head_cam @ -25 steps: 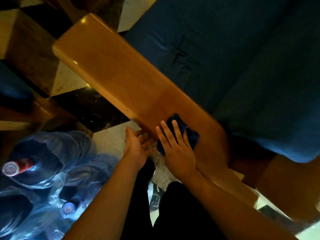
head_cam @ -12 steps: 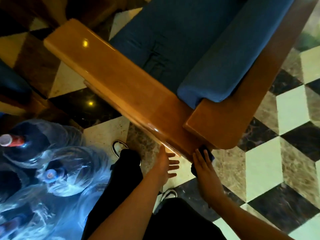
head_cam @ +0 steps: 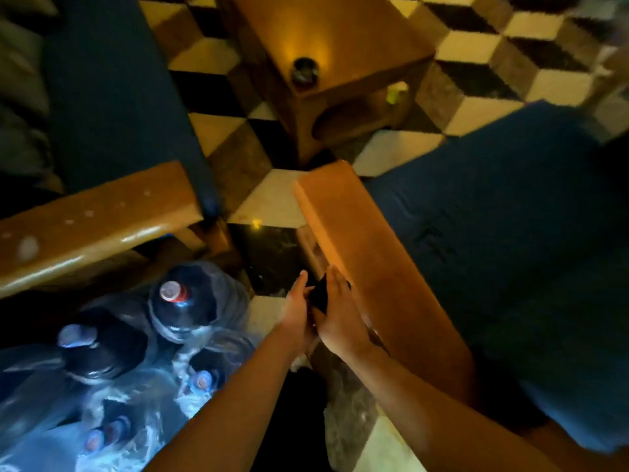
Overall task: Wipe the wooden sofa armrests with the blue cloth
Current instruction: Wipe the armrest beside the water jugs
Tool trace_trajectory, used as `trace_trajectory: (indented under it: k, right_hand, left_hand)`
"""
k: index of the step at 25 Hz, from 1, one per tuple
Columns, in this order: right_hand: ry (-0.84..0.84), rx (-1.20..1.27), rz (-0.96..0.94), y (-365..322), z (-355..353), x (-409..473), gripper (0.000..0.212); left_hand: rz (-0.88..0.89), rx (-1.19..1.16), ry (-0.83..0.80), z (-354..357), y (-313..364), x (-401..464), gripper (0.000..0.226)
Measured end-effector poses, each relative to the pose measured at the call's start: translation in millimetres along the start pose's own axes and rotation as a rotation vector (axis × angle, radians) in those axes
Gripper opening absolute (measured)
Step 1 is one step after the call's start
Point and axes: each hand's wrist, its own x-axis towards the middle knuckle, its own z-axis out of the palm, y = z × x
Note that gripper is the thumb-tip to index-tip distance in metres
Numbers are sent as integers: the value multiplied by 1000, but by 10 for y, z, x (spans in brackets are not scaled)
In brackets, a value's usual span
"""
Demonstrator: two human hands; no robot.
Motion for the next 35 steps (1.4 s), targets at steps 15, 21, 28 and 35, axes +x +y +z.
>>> trace_trajectory:
  k: [15, 21, 28, 35]
  right_hand:
    - [-597, 450, 198, -2376, 335, 2668, 59]
    - [-795, 396, 184, -2691, 860, 3847, 14]
    - [-723, -111, -491, -2971, 1272, 4646, 29]
    - [-643, -860, -1012, -2811, 1791, 4278, 131]
  left_hand:
    - [296, -436, 148, -1134, 2689, -151, 36]
    - [256, -493, 436, -1590, 3137, 580, 35]
    - [90, -401, 910, -1615, 3120, 1148, 15]
    - [4, -706, 1097, -1917, 2749, 1617, 68]
